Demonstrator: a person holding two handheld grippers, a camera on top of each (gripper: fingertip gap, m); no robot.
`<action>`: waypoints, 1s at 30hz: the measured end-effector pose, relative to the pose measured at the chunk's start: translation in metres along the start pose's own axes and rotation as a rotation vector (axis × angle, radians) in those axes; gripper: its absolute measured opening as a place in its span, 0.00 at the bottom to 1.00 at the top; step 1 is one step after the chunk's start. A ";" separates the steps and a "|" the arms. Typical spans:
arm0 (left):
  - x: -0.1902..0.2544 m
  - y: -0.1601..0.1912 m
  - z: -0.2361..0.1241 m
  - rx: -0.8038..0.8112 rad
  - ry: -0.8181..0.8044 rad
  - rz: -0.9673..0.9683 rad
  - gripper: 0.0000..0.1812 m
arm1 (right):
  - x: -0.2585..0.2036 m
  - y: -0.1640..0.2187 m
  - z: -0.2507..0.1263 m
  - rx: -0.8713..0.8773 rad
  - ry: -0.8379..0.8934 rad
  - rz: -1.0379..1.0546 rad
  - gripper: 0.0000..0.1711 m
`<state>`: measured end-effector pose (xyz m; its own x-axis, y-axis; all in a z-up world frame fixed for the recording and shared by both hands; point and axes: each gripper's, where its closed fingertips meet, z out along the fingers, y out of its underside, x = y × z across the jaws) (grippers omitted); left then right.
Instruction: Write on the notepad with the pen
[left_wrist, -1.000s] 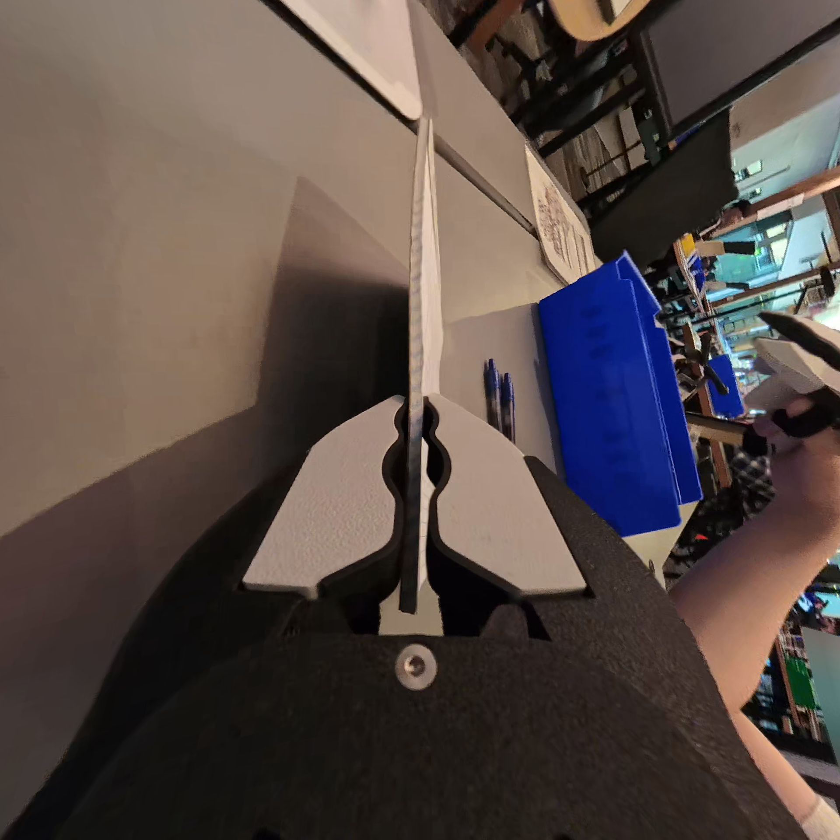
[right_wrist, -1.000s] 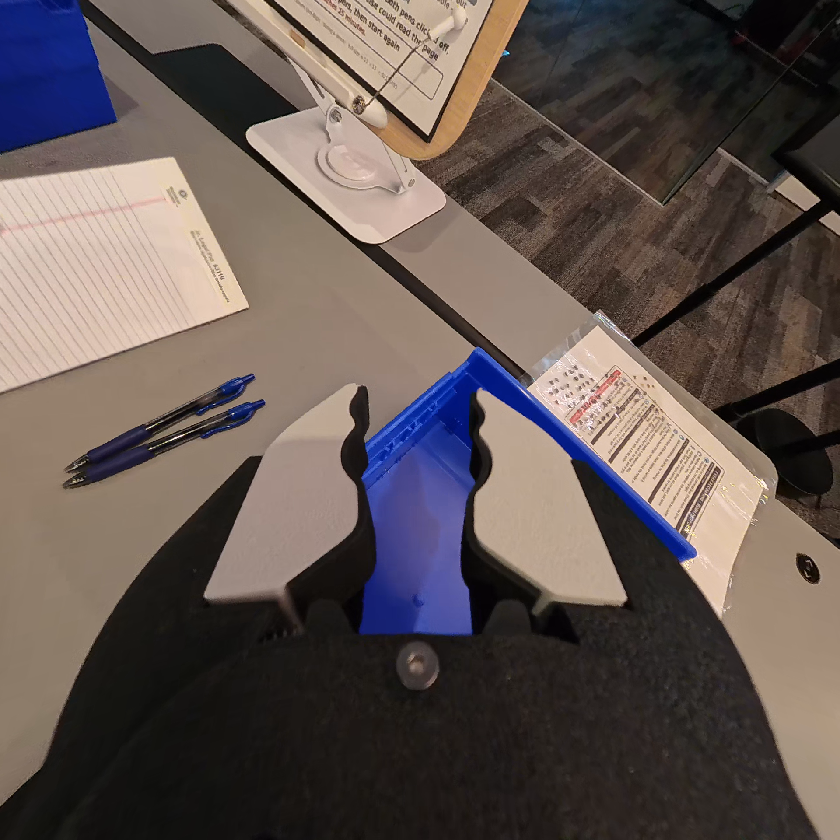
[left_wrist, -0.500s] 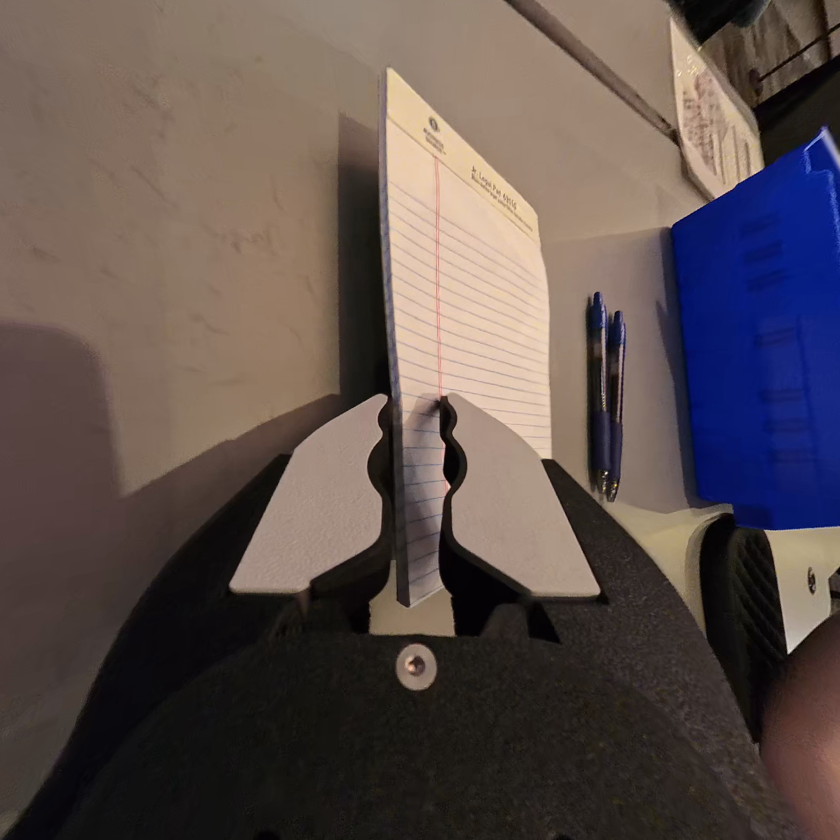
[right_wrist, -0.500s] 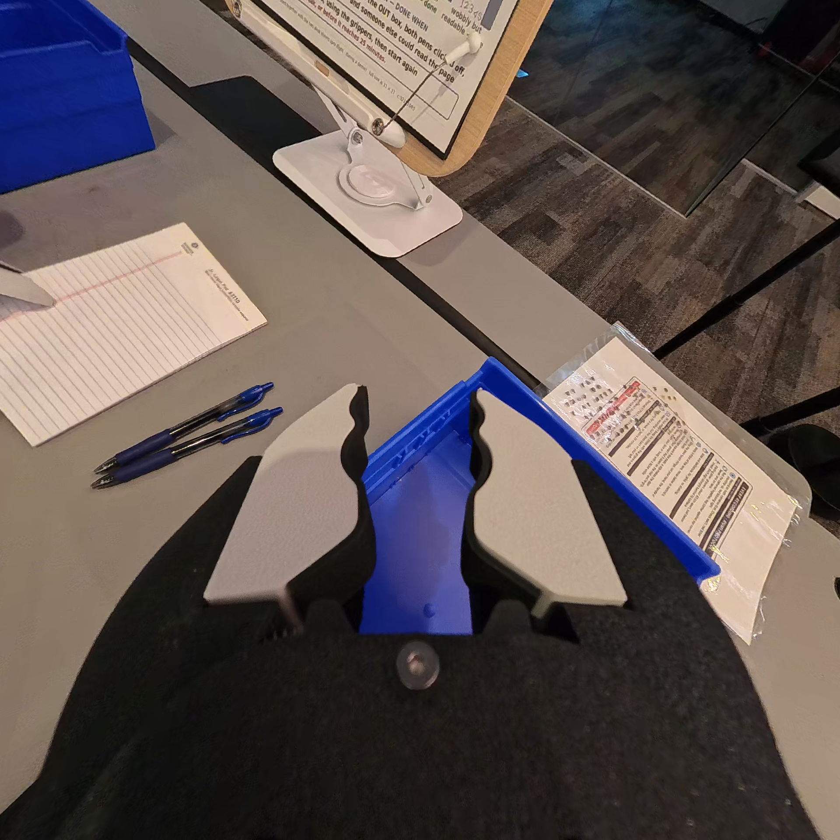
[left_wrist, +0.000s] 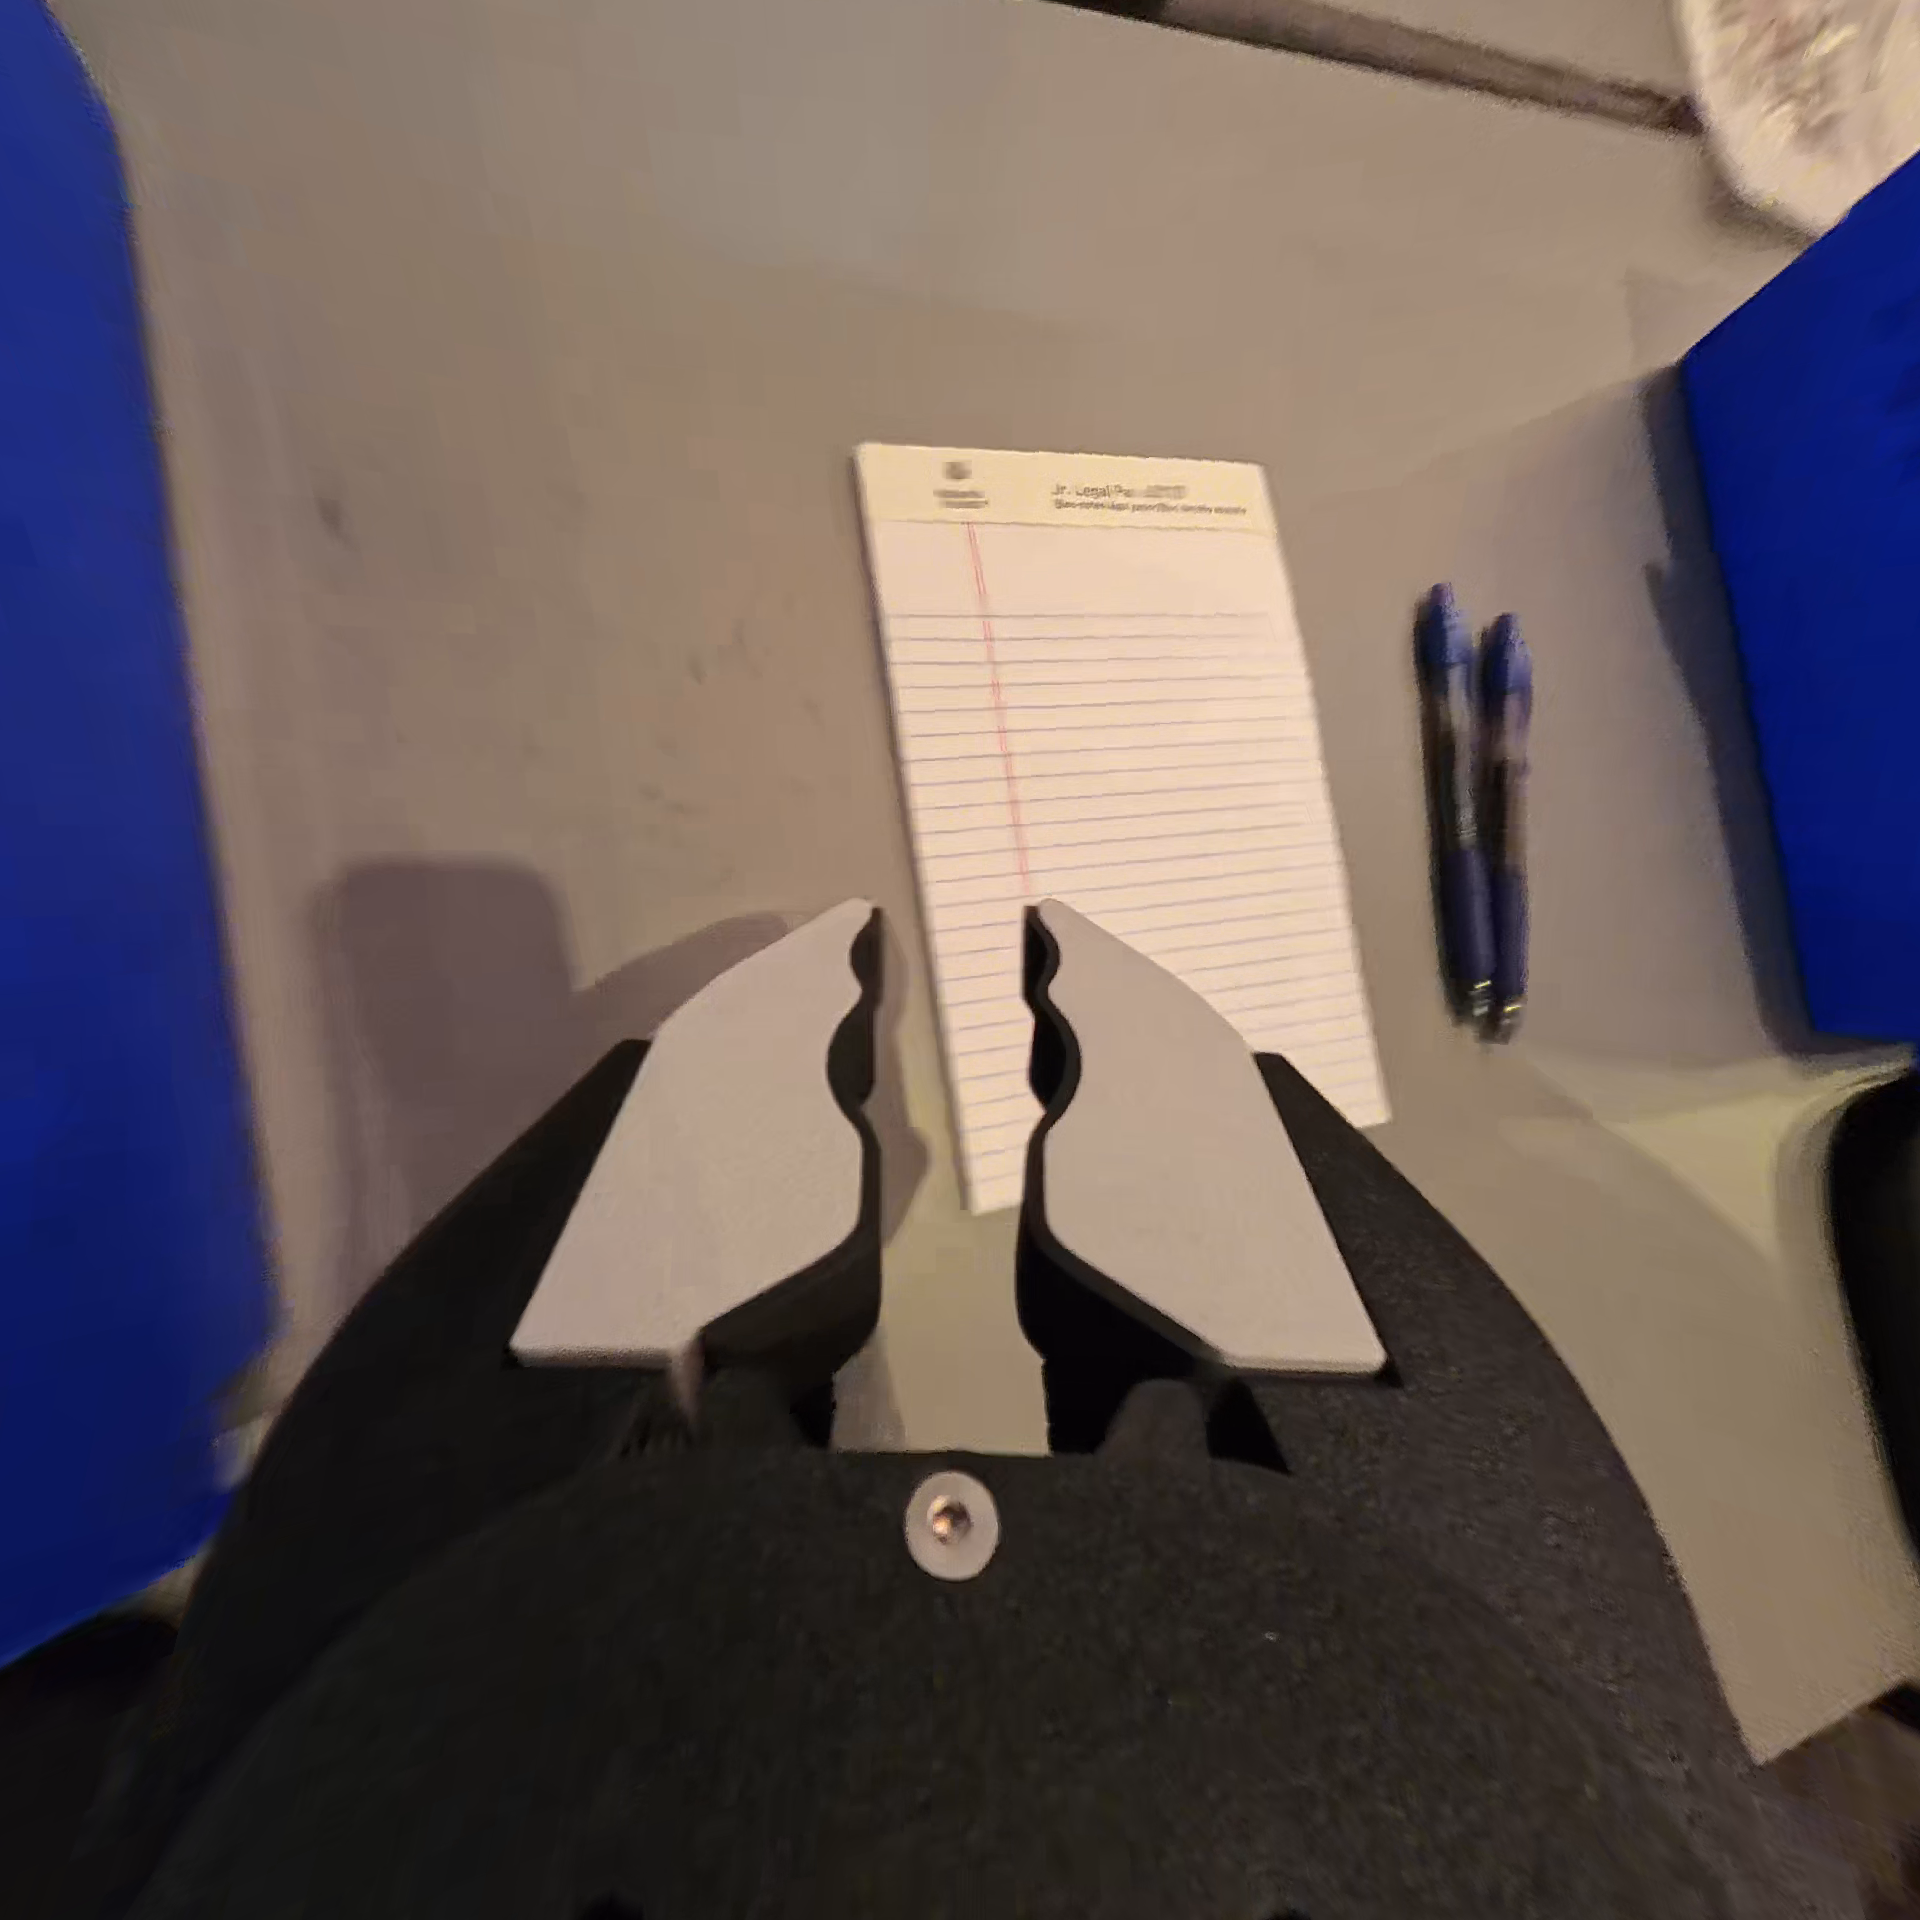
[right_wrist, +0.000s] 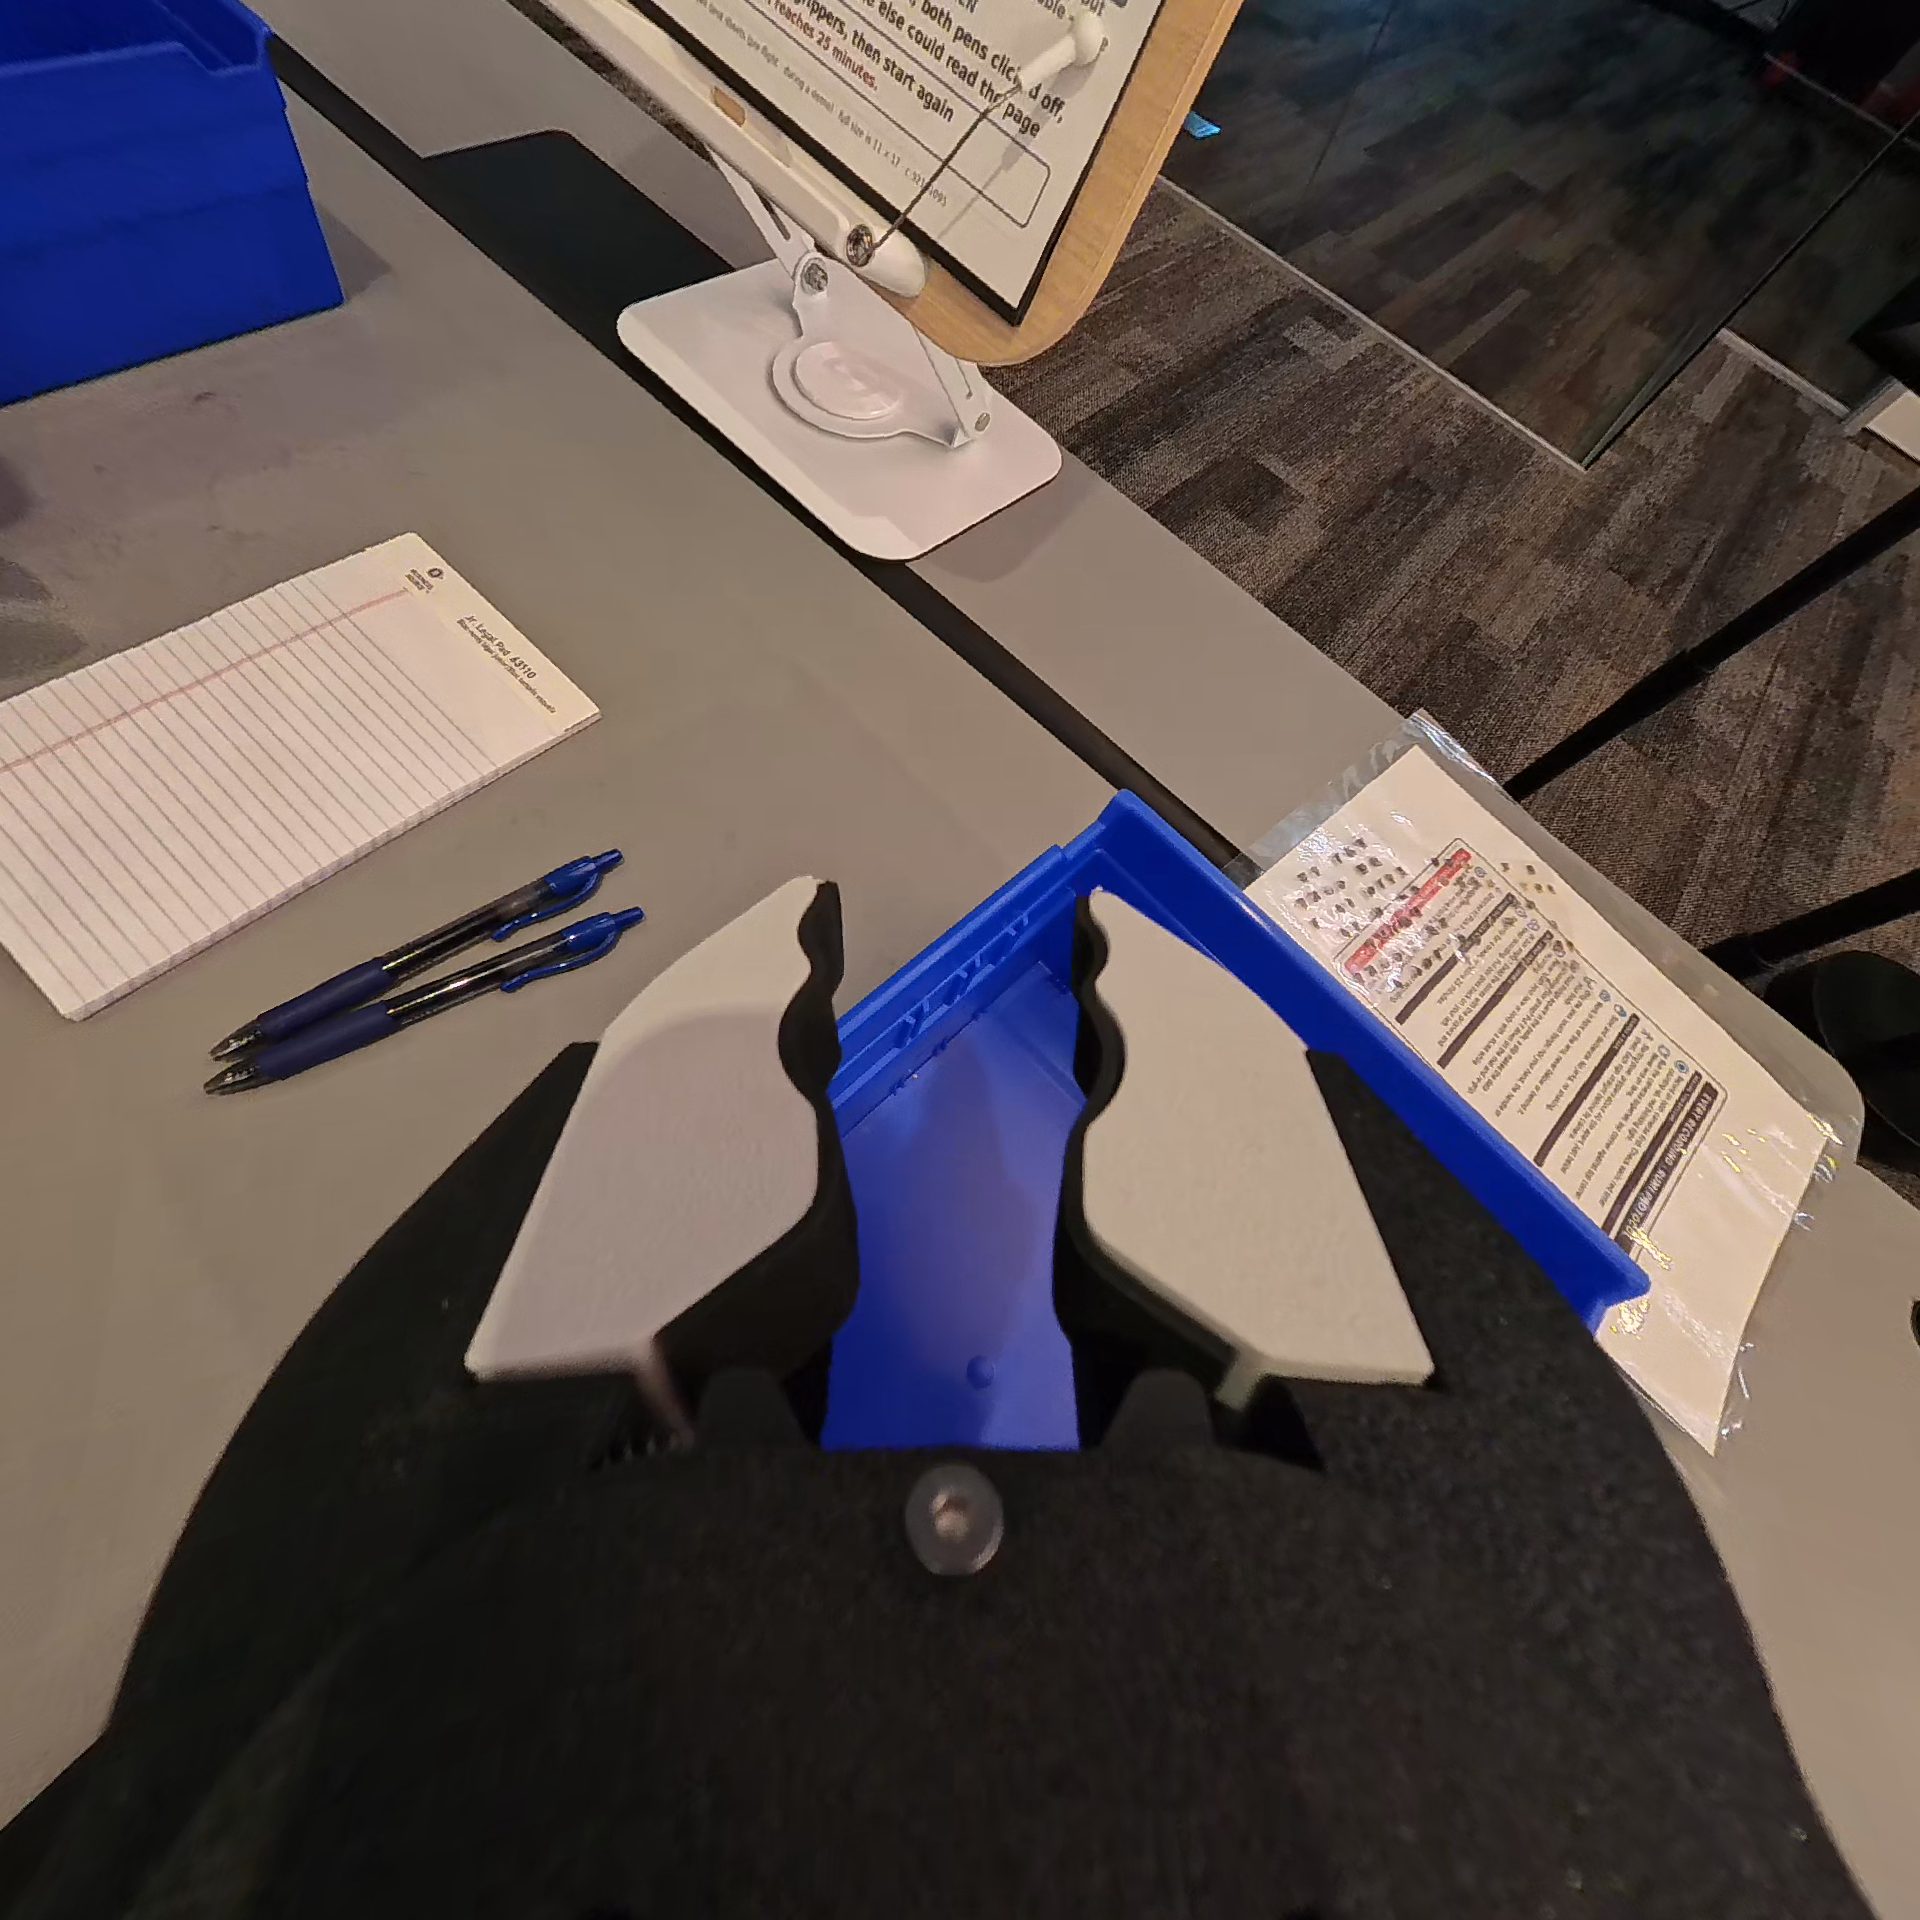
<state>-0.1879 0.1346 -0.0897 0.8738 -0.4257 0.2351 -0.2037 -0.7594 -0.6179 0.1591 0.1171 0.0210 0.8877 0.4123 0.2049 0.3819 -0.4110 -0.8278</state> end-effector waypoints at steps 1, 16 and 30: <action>-0.012 -0.004 -0.011 -0.019 -0.071 0.038 0.19 | 0.000 0.000 0.000 -0.002 0.001 -0.002 0.24; -0.127 -0.009 -0.047 -0.201 -0.430 0.093 0.12 | -0.001 -0.001 -0.002 -0.007 0.012 -0.013 0.24; -0.140 -0.018 -0.038 -0.171 -0.392 0.044 0.03 | 0.004 0.008 0.001 -0.038 0.018 0.003 0.24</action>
<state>-0.3237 0.1888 -0.0830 0.9575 -0.2657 -0.1122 -0.2864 -0.8295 -0.4796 0.1655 0.1165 0.0141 0.8931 0.3965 0.2126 0.3888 -0.4426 -0.8080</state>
